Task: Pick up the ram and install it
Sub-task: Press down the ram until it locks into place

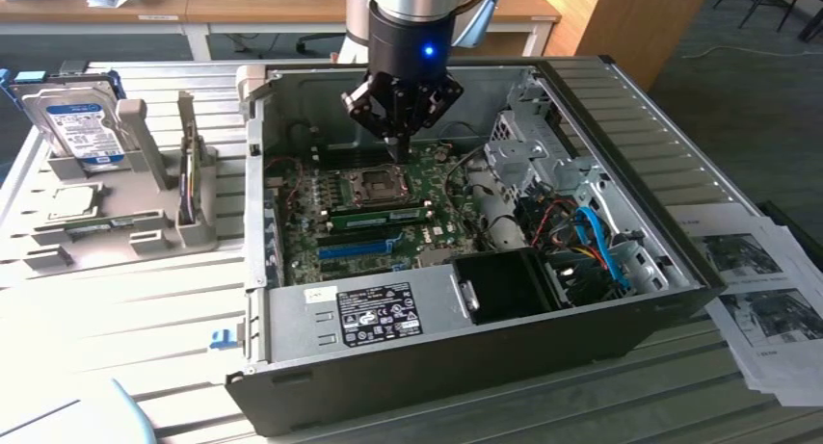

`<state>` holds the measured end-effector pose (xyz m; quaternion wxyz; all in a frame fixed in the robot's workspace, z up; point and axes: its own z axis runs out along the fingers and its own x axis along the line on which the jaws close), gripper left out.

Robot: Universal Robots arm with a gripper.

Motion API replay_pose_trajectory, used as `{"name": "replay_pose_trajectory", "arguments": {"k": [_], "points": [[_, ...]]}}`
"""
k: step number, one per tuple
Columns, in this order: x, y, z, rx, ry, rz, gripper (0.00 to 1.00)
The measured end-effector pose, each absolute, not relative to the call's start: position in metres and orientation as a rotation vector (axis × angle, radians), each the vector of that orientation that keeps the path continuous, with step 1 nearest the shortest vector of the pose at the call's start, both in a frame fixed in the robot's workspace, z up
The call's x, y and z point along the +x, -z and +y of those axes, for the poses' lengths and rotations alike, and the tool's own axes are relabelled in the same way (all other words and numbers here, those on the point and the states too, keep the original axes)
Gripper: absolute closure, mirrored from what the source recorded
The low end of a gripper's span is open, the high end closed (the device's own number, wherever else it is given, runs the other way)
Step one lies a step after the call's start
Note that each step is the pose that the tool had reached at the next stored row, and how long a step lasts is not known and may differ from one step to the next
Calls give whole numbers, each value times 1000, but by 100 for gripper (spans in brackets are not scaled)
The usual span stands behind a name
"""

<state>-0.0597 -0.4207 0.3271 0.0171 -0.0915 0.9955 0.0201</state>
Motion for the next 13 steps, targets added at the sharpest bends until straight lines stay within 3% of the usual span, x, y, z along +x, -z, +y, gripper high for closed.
{"name": "replay_pose_trajectory", "arguments": {"k": [13], "points": [[-60,-327,-421,-77,-60,3103,91]]}}
